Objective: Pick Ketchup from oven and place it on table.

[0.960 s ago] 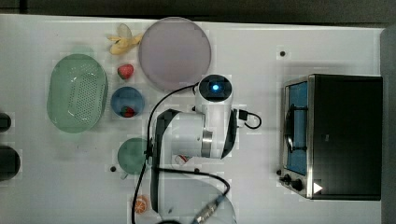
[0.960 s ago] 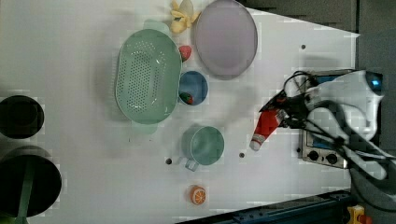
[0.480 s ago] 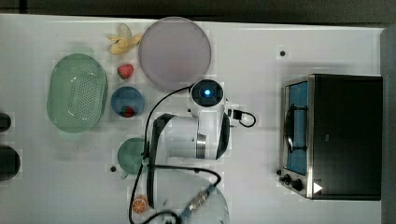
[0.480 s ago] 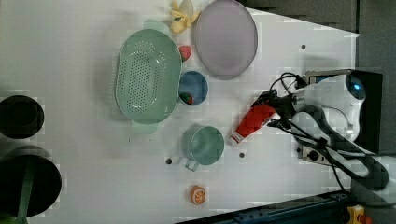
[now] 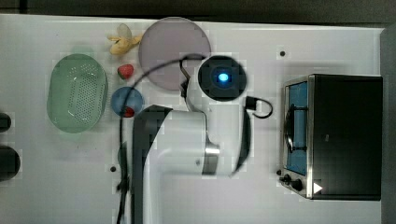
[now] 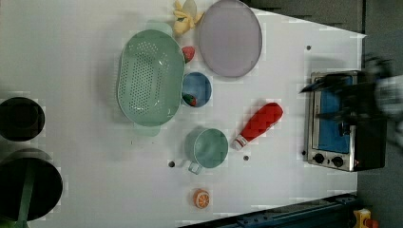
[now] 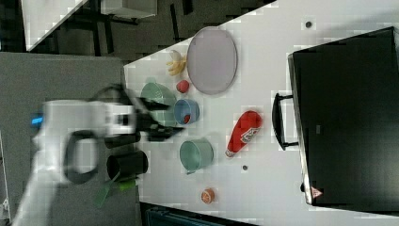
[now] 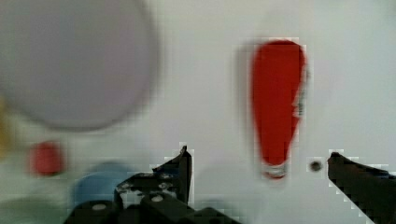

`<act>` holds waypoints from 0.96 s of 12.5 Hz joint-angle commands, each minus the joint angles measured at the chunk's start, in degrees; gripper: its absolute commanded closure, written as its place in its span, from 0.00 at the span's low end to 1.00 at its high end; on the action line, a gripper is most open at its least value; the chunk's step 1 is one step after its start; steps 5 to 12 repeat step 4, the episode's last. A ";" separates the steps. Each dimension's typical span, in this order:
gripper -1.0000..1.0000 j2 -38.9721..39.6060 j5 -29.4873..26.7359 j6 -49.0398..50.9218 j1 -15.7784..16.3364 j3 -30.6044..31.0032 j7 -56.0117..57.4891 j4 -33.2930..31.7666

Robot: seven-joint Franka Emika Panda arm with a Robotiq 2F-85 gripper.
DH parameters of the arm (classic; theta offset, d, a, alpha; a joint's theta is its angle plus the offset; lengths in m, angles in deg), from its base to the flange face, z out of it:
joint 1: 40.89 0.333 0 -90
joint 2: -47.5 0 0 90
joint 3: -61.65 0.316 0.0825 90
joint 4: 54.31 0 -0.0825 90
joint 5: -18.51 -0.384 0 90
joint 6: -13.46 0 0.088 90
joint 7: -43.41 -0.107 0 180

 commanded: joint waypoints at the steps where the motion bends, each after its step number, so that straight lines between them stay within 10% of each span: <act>1: 0.00 -4.23 1.98 7.74 -0.73 0.19 -0.82 8.53; 12: 0.00 -6.03 7.84 17.89 -0.66 1.08 -0.83 16.41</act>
